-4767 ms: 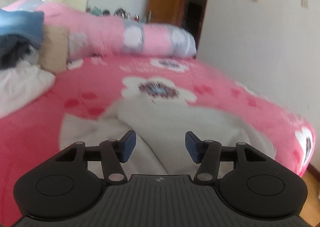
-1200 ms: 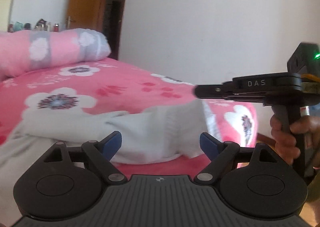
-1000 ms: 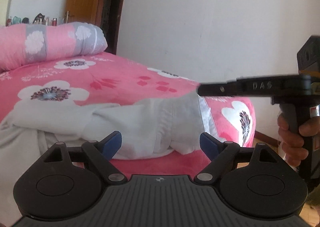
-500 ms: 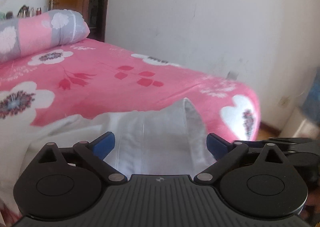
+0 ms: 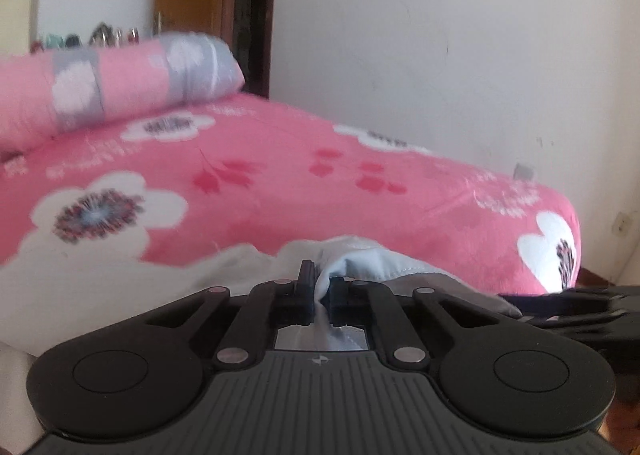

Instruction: Fold clothes

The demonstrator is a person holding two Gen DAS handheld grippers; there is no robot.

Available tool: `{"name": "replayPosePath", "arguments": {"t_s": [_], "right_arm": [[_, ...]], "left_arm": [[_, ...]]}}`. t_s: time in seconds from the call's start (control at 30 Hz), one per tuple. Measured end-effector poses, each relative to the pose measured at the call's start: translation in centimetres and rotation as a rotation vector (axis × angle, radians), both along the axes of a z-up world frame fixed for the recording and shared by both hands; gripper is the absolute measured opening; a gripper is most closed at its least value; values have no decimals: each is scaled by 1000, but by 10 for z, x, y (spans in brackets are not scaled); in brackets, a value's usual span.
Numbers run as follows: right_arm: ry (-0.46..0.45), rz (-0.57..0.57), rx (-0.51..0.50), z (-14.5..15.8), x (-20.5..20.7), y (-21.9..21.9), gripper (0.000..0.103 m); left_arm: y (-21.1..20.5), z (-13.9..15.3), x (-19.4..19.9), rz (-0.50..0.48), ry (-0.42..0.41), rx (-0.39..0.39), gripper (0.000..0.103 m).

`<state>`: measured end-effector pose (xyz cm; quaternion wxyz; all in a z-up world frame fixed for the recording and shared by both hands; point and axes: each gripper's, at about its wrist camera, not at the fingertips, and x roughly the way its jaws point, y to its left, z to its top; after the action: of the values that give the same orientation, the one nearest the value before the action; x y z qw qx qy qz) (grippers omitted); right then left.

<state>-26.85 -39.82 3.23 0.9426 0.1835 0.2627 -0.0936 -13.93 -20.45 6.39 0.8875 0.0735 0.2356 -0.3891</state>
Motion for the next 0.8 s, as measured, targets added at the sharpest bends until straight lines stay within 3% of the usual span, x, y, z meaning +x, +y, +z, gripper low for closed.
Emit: {"name": "replayPosePath", "arguments": {"t_s": [0.1, 0.2, 0.3, 0.33, 0.53, 0.67, 0.8], "right_arm": [[17, 17, -52, -8, 14, 11, 50], [13, 33, -58, -15, 19, 19, 42], [-43, 50, -26, -2, 21, 23, 12], [-59, 43, -50, 6, 23, 25, 11], [-276, 81, -239, 103, 33, 52, 7], [-435, 151, -342, 182, 34, 79, 7], [-608, 231, -341, 261, 27, 99, 7]], "left_arm": [[14, 19, -9, 20, -73, -34, 4], [30, 36, -16, 48, -130, -54, 4], [47, 51, -23, 88, -199, -60, 4], [55, 58, -25, 106, -225, -65, 4], [104, 112, -37, 203, -397, -117, 4], [137, 174, -44, 255, -528, -175, 4], [166, 246, -51, 290, -632, -252, 4]]}}
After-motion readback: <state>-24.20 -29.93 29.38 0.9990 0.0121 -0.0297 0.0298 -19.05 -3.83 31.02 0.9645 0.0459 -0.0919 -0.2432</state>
